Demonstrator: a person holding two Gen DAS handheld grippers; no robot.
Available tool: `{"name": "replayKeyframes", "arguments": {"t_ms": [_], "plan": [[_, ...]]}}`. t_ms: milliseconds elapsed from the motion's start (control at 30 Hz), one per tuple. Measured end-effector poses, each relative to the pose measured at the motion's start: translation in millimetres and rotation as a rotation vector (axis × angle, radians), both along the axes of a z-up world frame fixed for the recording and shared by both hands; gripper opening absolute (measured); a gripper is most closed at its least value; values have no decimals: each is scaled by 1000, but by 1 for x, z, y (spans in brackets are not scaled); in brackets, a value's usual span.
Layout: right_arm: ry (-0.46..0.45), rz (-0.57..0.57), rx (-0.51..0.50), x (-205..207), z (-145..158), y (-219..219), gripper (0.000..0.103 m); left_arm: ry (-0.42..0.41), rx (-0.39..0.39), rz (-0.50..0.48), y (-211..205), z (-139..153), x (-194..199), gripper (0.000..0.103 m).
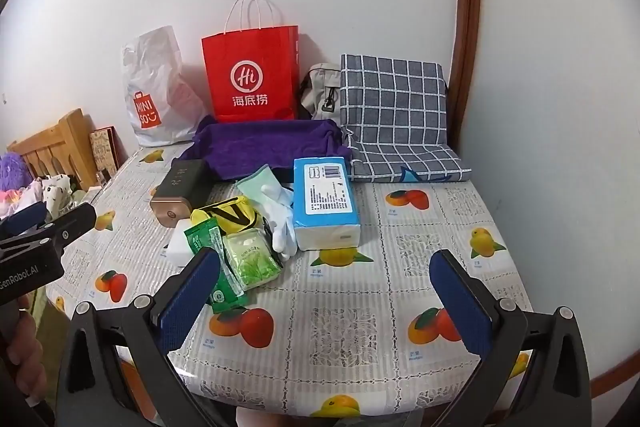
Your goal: Organize soft objects
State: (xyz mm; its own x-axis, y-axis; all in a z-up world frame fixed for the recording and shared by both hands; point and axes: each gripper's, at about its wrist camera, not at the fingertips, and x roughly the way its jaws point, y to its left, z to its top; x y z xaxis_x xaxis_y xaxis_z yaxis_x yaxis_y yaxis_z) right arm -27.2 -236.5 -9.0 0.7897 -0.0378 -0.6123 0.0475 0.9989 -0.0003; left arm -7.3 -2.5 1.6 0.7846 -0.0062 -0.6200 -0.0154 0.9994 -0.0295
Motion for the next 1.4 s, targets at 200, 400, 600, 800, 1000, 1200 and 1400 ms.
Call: {"name": "replayKeyframes", "arguments": {"t_ms": [200,400,600,800,1000,1200,1400], "plan": [[0,4,1,0,0,2,103,-2,0,-1,1,-1,-2,103],[-3,4,4,-2,1,3,103,0,-3,-1,1,-1,-1,103],[-6,2,8,-2,2,3,103,-1,-5,-3,1,2,-3,103],[-6,4,9,-2,2,2,103,-1,-4,-2,1,1,-2,103],[-7,3,10,-3,3,2,103,-1,-5,-2,1,1,-2,103],[-8,3,11,-3,3,2,103,-1,-4,-2,1,1,-2,103],[-12,2,12,-5,7,2,103,-2,-4,-2,1,2,-3,103]]}}
